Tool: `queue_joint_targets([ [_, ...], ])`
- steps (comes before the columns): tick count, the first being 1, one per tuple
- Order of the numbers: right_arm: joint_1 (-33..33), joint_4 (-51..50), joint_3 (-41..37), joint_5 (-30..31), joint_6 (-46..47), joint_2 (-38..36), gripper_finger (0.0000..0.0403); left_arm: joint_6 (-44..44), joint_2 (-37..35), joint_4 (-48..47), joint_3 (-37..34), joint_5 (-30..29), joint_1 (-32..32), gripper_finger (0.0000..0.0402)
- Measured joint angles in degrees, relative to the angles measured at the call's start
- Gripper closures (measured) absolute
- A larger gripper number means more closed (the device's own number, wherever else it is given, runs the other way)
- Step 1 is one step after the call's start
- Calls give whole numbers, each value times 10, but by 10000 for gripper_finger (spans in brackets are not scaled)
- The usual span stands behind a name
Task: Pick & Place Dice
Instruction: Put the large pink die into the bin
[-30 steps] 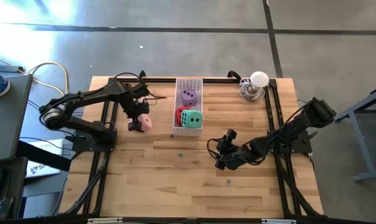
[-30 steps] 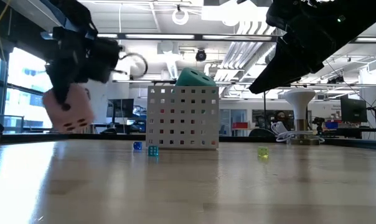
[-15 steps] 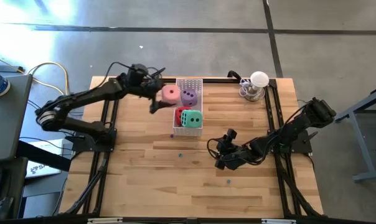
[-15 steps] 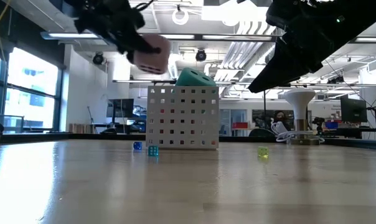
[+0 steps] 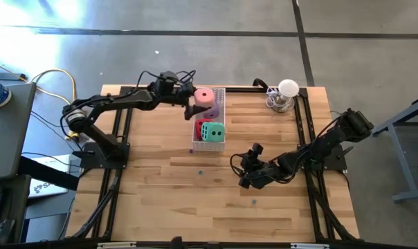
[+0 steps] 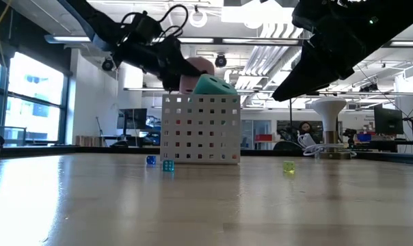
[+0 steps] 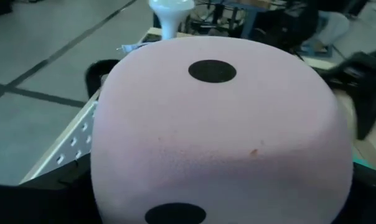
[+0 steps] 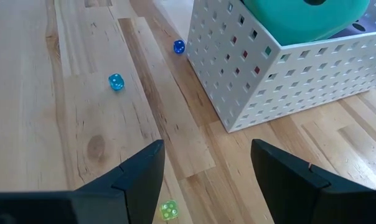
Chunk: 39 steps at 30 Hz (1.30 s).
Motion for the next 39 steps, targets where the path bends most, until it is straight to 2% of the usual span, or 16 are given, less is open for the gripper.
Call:
queue_joint_targets([
  [4, 0, 1, 0, 2, -10, 0, 172, -26, 12, 13, 0, -45, -3, 17],
  [24, 0, 9, 0, 5, -9, 0, 172, 39, 23, 42, 0, -74, -29, 2],
  [26, -3, 17, 0, 43, -10, 0, 172, 43, 23, 41, 0, -74, -29, 2],
  [29, -12, 50, 0, 147, -53, -2, 172, 47, 23, 41, 0, -73, -29, 2],
  [31, -22, 113, 0, 233, -130, -8, 172, 48, 26, 43, 0, -73, -29, 2],
  [33, -42, 212, 0, 273, -243, -11, 172, 46, 28, 41, -1, -72, -29, 2],
  [34, -56, 268, 0, 265, -305, -12, 172, 45, 30, 41, -1, -72, -29, 2],
  [36, -87, 372, 0, 197, -407, -11, 172, 49, 35, 48, 0, -72, -30, 2],
  [39, -146, 472, 0, 75, -451, -11, 172, 50, 36, 44, -1, -74, -31, 2],
])
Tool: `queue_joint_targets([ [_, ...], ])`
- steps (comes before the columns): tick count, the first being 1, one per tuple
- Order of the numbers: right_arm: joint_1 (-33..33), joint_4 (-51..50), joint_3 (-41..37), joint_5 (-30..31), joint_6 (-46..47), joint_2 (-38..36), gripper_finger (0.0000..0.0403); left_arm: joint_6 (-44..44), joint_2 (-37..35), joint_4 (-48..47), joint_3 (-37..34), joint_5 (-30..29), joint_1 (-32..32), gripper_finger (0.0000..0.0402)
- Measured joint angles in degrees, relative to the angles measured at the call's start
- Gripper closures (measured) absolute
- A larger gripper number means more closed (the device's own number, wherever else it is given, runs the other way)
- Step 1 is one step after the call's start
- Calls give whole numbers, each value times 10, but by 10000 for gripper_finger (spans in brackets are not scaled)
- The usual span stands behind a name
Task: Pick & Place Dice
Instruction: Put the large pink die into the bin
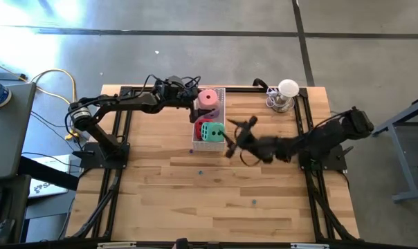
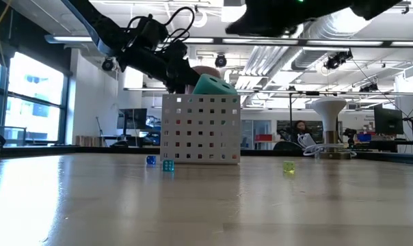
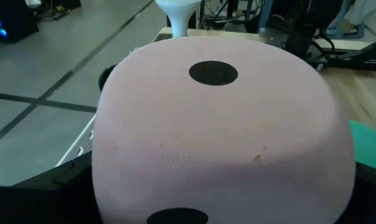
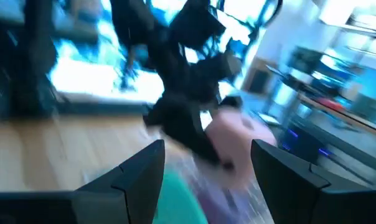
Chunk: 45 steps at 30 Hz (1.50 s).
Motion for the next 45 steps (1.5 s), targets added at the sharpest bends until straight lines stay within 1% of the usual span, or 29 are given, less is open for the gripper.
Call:
queue_joint_targets([
  [2, -39, 34, 0, -28, -8, 0, 172, 4, 0, 4, 0, -1, 0, 2],
  [4, -85, 38, 2, -60, -7, 0, 172, 2, 0, 9, 0, -2, 0, 2],
  [6, -130, 23, 6, -121, 20, 0, 172, 1, 0, 17, 0, -3, 0, 2],
  [8, -175, -2, 15, -194, 71, 4, 172, 0, 0, 16, 0, -3, 0, 2],
  [9, -194, -13, 24, -221, 96, 12, 172, 0, 0, 15, 0, -3, 0, 2],
  [11, -225, -37, 39, -251, 122, 22, 172, 0, 0, 15, 0, -3, 0, 2],
  [14, -254, -41, 70, -305, 123, 42, 172, 0, 0, 14, 0, -3, 0, 2],
  [16, -266, -52, 98, -326, 123, 57, 172, 1, 0, 15, 0, -3, 0, 2],
  [18, -273, -74, 130, -330, 121, 82, 172, 4, 0, 14, 0, -3, 0, 2],
  [21, -281, -138, 177, -345, 114, 127, 172, 4, 0, 13, 0, -6, 0, 1],
  [23, -281, -172, 206, -335, 114, 153, 172, 6, 0, 6, -2, -8, 1, 1],
  [25, -280, -193, 224, -308, 113, 172, 172, 6, 1, 3, -2, -15, 1, 1],
  [27, -276, -197, 231, -280, 111, 184, 172, 6, 1, 2, -2, -18, 1, 1],
  [30, -273, -205, 232, -267, 114, 185, 172, 6, 1, 4, -2, -18, 1, 1],
  [33, -271, -224, 232, -255, 138, 183, 172, 5, 1, 8, -2, -16, 1, 1],
  [40, -272, -282, 233, -250, 183, 182, 172, 16, -2, 12, -2, -11, -1, 1],
  [45, -272, -295, 232, -249, 216, 183, 172, 35, -3, 13, -2, -26, -1, 1],
])
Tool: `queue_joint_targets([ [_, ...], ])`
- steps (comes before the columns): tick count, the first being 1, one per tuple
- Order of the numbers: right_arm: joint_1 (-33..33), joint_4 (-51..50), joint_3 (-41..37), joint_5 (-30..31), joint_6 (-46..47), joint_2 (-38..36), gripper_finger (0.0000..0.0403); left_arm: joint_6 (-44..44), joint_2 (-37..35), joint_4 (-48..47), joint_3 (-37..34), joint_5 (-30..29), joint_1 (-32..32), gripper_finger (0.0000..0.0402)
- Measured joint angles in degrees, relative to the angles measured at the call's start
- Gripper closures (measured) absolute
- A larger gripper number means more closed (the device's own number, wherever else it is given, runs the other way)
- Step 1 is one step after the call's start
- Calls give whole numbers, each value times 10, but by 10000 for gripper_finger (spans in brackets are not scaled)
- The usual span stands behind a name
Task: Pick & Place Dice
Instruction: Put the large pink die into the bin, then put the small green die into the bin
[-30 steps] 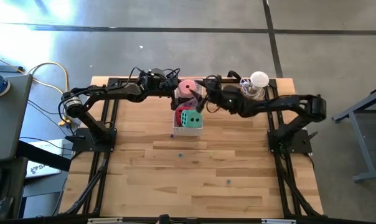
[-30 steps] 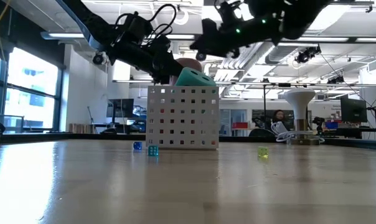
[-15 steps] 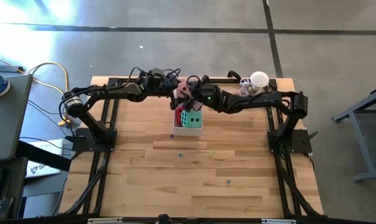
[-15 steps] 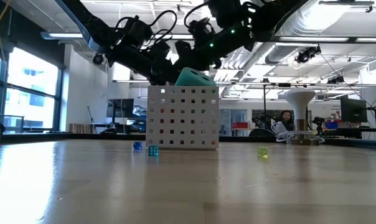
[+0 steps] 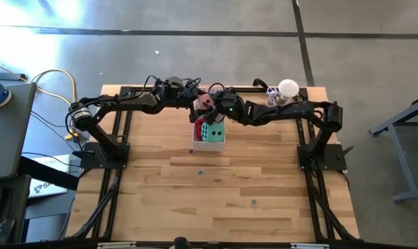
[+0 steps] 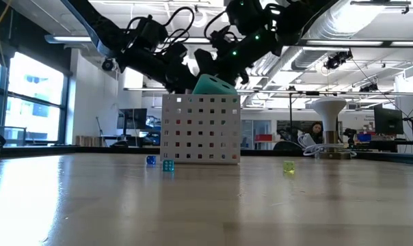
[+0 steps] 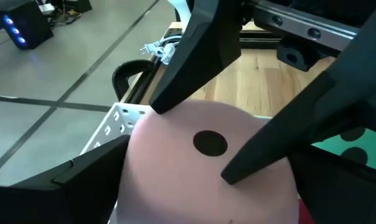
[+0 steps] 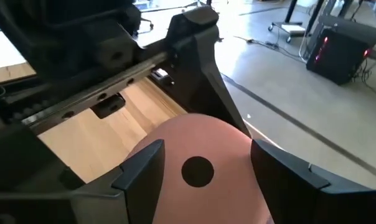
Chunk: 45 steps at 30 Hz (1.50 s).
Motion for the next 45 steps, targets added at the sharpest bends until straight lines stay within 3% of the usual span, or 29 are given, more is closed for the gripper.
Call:
queue_joint_targets([
  [12, -5, -39, 0, 43, 29, 1, 172, -5, -14, 17, 7, 0, -3, 2],
  [21, 15, -53, -5, 151, -53, -45, 172, -34, -105, 29, 7, 5, -7, 2],
  [26, 49, -77, -3, 191, -75, -108, 172, -94, -161, -28, 4, 27, -7, 2],
  [29, 77, -124, -3, 195, -75, -138, 172, -88, -198, -103, 4, 44, -7, 2],
  [34, 147, -256, -2, 152, -43, -203, 172, -40, -253, -271, 3, 57, -9, 2],
  [37, 190, -376, -2, 76, 36, -232, 172, -31, -278, -362, 3, 68, -15, 2],
  [42, 261, -522, -11, -102, 232, -253, 172, -67, -314, -478, -9, 100, -45, 2],
  [45, 313, -556, -45, -136, 288, -243, 172, -84, -332, -525, -27, 94, -80, 2],
])
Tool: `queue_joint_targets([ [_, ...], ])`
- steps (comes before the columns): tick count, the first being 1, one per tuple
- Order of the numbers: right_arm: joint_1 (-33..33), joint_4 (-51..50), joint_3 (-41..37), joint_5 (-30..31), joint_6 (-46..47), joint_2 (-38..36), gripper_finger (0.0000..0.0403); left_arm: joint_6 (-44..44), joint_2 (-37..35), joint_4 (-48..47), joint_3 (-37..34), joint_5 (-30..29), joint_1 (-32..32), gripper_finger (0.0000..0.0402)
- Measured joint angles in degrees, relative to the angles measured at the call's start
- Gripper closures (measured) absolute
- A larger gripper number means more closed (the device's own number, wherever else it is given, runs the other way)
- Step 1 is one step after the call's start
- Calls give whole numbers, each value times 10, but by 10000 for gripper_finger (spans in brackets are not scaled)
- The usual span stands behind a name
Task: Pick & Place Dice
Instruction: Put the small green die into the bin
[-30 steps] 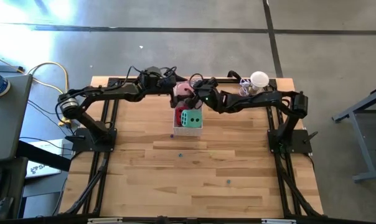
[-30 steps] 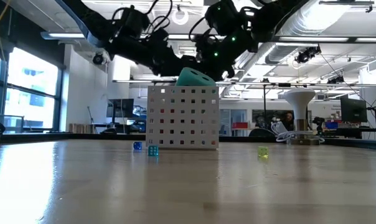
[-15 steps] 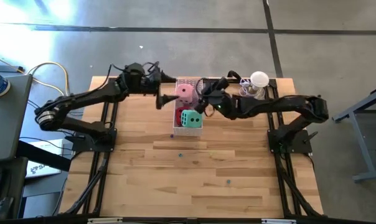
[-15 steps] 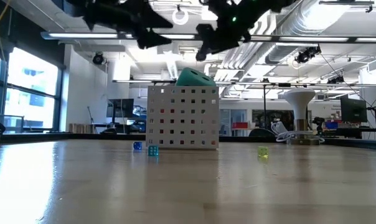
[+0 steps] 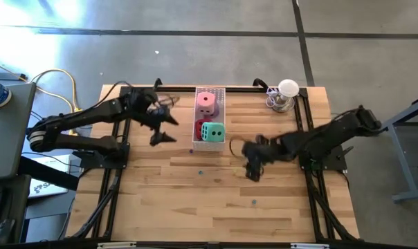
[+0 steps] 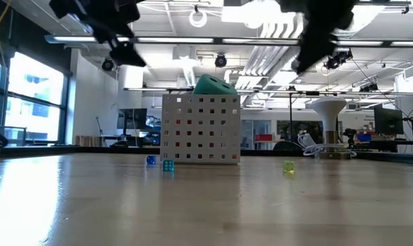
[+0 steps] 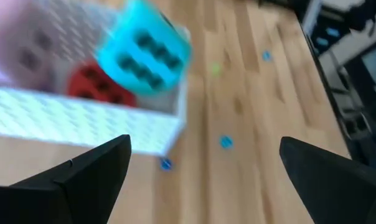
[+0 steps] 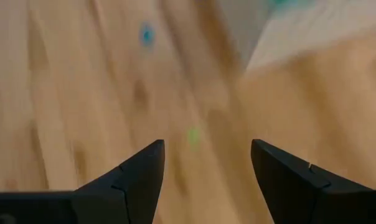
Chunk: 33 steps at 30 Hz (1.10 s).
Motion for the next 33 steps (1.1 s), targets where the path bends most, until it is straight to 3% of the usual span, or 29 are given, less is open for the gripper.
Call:
queue_joint_targets([
  [4, 64, 44, -64, 25, 59, 14, 172, -41, -32, 4, -50, -32, -55, 2],
  [7, 99, 138, -123, 76, 89, 24, 172, -74, -58, 38, -96, -76, -101, 2],
  [13, 143, 346, -235, 177, 76, 53, 172, -121, -104, 197, -212, -174, -192, 2],
  [18, 148, 422, -289, 251, 69, 87, 172, -116, -102, 343, -297, -223, -252, 2],
  [24, 146, 479, -307, 244, 69, 148, 172, -117, -81, 448, -348, -291, -288, 2],
  [33, 144, 618, -306, 255, 30, 222, 172, -93, -25, 544, -359, -307, -298, 2],
])
